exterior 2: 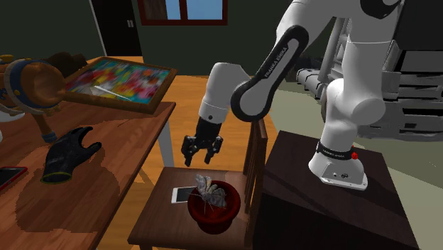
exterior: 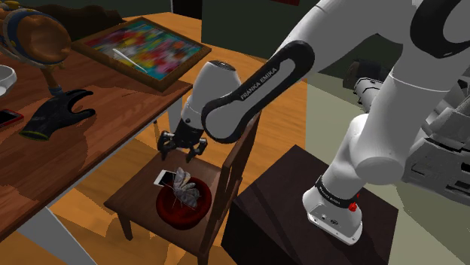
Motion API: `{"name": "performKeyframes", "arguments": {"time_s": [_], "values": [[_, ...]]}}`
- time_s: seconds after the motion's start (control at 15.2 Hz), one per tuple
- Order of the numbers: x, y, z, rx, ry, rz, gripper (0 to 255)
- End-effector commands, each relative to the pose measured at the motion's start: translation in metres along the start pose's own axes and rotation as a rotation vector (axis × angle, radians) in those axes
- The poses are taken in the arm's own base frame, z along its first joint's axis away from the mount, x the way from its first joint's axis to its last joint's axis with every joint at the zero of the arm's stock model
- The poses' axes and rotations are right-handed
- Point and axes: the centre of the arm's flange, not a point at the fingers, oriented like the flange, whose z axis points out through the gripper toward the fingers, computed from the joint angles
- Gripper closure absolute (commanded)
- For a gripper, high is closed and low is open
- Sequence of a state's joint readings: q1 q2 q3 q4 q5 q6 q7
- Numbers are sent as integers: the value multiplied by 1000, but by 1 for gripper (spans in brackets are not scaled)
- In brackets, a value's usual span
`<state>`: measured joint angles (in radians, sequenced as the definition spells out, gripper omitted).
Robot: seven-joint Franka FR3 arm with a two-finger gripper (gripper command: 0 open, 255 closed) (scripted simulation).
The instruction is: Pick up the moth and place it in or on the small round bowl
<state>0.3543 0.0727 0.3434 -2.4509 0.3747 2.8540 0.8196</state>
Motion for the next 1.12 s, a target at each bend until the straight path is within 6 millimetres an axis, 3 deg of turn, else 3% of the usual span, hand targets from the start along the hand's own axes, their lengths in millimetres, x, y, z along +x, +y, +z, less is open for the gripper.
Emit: {"name": "performKeyframes", "arguments": {"time_s": [0.0,0.13,0.2,0.26,0.33,0.79,1.06], "values": [[-25,10,34,-122,96,-77,0],[-48,12,57,-207,185,-108,0],[-47,13,62,-207,185,-108,0],[-24,-35,-7,-18,142,173,0],[-24,-35,-7,-18,142,173,0],[-47,10,55,-202,179,-99,0],[-45,15,72,-207,180,-106,0]]}}
